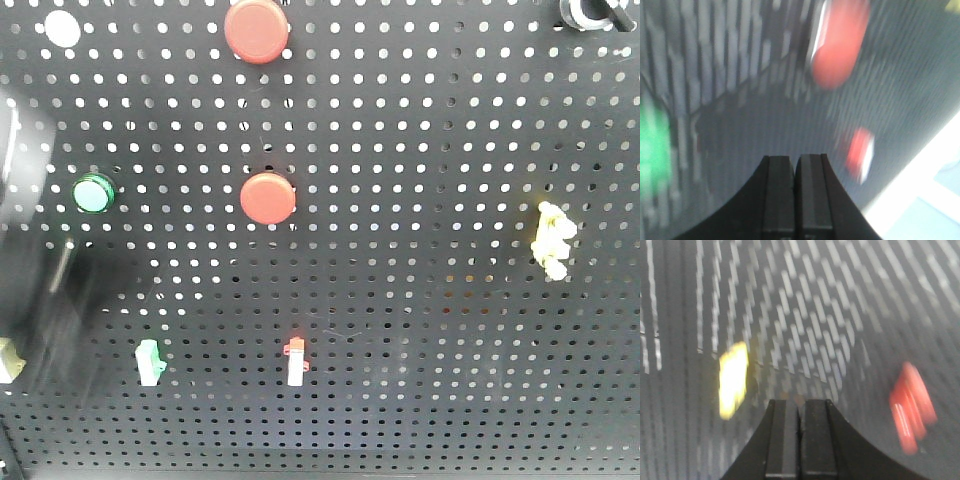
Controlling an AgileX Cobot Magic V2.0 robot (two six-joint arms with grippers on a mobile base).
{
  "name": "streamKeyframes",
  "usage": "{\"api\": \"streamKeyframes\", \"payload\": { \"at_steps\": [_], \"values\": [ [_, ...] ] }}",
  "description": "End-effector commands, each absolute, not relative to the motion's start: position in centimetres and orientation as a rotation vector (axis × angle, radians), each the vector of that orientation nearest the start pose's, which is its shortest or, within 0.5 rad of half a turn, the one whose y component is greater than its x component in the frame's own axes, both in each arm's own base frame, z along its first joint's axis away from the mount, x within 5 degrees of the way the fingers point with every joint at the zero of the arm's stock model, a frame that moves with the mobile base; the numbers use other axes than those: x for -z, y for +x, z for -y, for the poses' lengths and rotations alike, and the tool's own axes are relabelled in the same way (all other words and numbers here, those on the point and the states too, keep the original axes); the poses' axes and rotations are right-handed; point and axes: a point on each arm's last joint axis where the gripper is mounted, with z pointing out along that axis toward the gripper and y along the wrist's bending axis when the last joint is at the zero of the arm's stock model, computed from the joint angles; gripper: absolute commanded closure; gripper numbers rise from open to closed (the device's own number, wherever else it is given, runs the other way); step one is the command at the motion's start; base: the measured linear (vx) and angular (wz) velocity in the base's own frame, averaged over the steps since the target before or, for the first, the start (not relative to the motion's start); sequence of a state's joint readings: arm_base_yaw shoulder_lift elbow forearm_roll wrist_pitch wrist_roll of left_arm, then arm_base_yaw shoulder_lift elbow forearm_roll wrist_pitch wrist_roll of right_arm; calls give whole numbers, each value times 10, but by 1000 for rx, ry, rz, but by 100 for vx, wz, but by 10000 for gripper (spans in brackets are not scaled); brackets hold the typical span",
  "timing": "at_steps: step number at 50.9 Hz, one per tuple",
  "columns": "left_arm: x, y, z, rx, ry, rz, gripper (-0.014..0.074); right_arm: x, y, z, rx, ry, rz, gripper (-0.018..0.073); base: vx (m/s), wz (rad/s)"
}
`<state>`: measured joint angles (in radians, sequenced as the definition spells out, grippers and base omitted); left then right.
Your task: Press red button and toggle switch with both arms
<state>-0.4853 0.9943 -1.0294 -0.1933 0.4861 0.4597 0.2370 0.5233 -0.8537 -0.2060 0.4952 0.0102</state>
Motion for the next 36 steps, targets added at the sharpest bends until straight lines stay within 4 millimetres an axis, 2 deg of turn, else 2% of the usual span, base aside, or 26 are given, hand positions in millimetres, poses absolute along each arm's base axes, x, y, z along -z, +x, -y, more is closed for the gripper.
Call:
{"api": "streamKeyframes", "payload": {
  "at_steps": [1, 5, 12, 19, 26, 36],
  "values": [
    [-398, 163, 90, 182, 709, -1633, 595, -405, 66, -6, 39, -235, -1510, 562, 0, 0],
    [-376, 142, 78, 174, 693, -1614, 595, -386, 49, -1, 36, -216, -1497, 562, 0, 0],
    [-351, 107, 59, 245, 582, -1576, 595, -360, 23, 6, 21, -180, -1474, 562, 0, 0],
    [-331, 82, 46, 321, 486, -1546, 595, -340, 8, 11, 21, -160, -1471, 562, 0, 0],
    [-313, 71, 40, 318, 480, -1528, 595, -328, 5, 12, 25, -159, -1468, 562, 0, 0],
    [-297, 71, 41, 319, 501, -1590, 595, -320, 9, 11, 22, -160, -1511, 562, 0, 0]
  ]
}}
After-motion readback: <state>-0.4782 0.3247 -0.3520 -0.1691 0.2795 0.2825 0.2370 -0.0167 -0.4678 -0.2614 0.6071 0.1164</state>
